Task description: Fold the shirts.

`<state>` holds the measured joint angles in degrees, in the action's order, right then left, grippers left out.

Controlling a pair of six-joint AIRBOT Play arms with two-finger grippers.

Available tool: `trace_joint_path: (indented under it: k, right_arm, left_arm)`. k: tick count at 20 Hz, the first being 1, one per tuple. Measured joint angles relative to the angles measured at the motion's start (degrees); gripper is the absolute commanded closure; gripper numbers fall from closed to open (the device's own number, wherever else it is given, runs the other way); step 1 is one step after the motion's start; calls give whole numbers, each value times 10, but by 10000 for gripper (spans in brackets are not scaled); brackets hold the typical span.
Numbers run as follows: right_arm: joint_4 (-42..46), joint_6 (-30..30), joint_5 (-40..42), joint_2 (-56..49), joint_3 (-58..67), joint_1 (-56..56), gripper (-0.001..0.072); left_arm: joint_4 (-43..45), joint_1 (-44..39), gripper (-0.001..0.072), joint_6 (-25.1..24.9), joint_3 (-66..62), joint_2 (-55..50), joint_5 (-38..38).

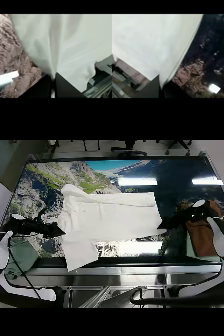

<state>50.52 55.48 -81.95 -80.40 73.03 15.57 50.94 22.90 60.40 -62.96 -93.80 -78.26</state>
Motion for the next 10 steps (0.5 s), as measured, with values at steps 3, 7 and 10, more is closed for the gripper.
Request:
trace_joint_path:
  k: [3, 7, 10]
  right_arm:
    - [-22, 0, -5, 54, 59, 1, 691]
    - [-69, 2, 1, 143, 200, 1, 690]
    - [-92, 2, 48, 216, 311, 1, 690]
  left_arm:
    - [-8, 0, 693, 1, -32, 70, -22]
    - [-79, 0, 693, 2, -163, 197, -84]
    - [-125, 0, 693, 6, -304, 292, -98]
